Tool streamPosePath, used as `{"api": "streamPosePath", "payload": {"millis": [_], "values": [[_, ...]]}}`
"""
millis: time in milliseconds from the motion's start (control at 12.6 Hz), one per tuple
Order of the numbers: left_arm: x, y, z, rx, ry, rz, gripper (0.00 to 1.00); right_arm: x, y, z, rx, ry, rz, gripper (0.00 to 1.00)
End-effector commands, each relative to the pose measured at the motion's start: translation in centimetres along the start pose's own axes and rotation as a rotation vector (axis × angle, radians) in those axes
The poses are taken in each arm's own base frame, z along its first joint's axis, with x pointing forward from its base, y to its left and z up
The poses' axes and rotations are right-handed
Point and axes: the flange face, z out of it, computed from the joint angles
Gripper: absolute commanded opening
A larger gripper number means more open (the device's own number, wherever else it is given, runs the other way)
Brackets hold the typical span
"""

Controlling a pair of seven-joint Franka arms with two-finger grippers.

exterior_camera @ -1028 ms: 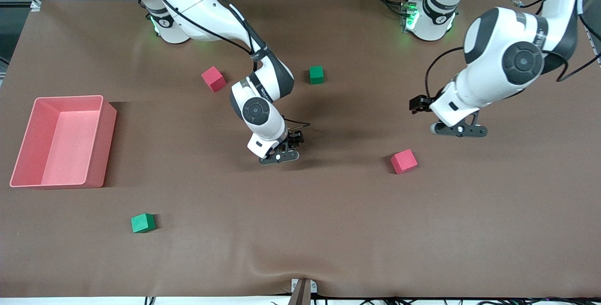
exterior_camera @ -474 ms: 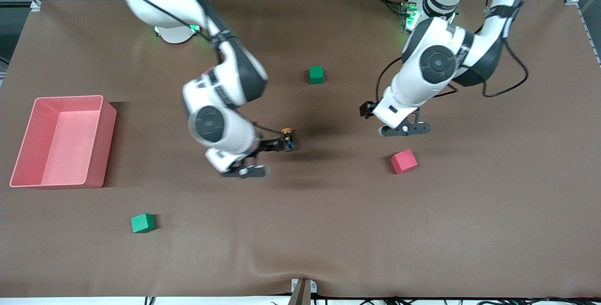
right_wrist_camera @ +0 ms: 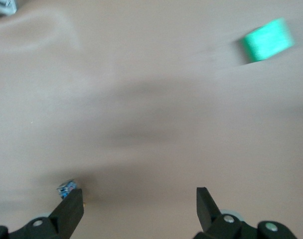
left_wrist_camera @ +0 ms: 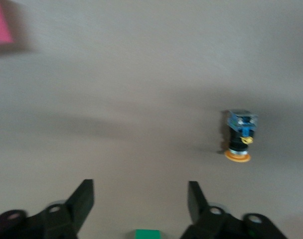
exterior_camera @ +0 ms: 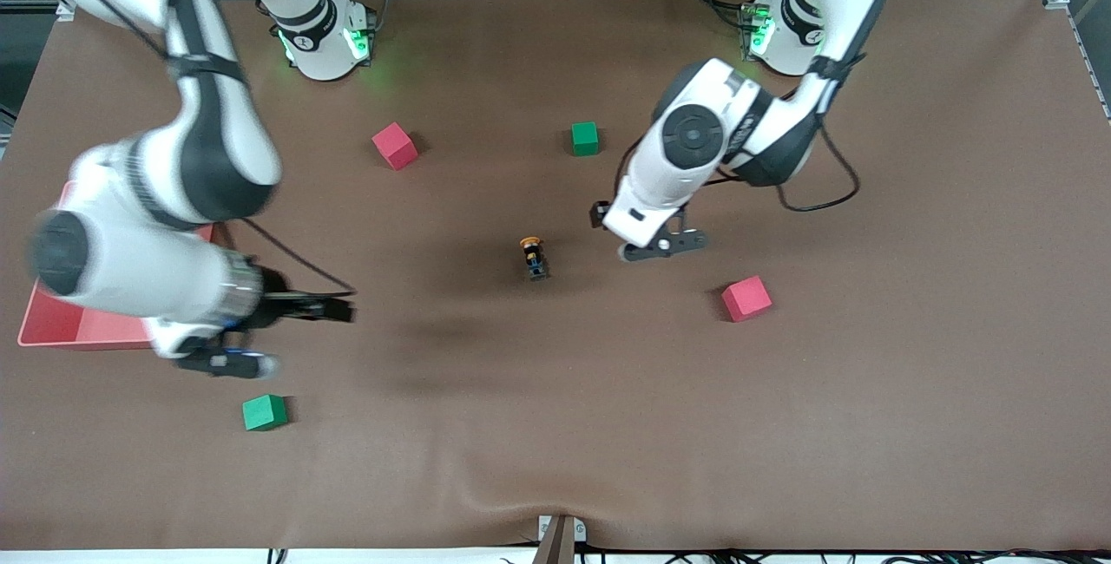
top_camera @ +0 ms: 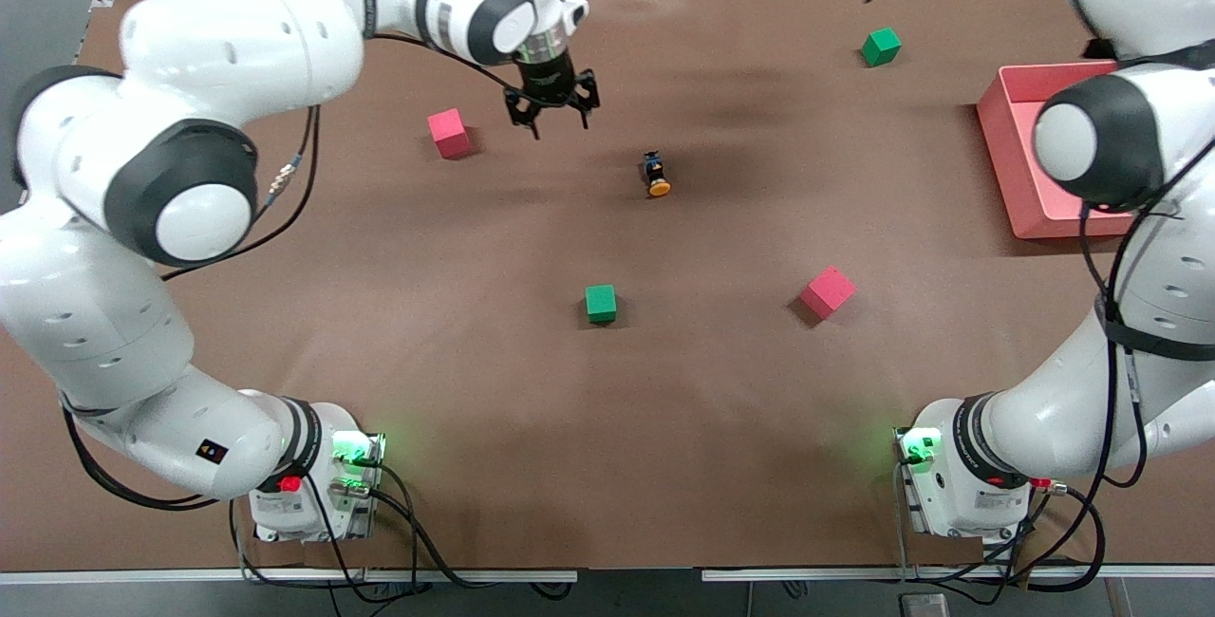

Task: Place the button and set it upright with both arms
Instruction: 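Release the button with the right gripper while the left gripper grasps it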

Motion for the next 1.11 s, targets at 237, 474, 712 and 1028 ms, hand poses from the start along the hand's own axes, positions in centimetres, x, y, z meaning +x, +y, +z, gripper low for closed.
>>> {"api": "streamPosePath", "payload": {"millis": [237, 474, 712, 1028], "values": [[0.3, 5.5, 4.1, 0.018, 0.126, 0.088, 0.79, -5.4, 8.3, -12.7, -0.132, 0.037, 0.073, 1.00], [-1.4, 8.5, 5.8, 0.016, 0.208, 0.022, 0.79, -10.5, 12.6, -18.0, -0.140, 0.055, 0.122, 1.00], [-3.1, 11.0, 7.2, -0.065, 0.275, -0.007, 0.75, -13.0, 14.0, -19.2, -0.159, 0.101, 0.137, 1.00], [-5.4, 12.6, 11.0, -0.040, 0.434, -0.026, 0.75, -12.7, 13.4, -21.7, -0.146, 0.124, 0.132, 1.00]]}}
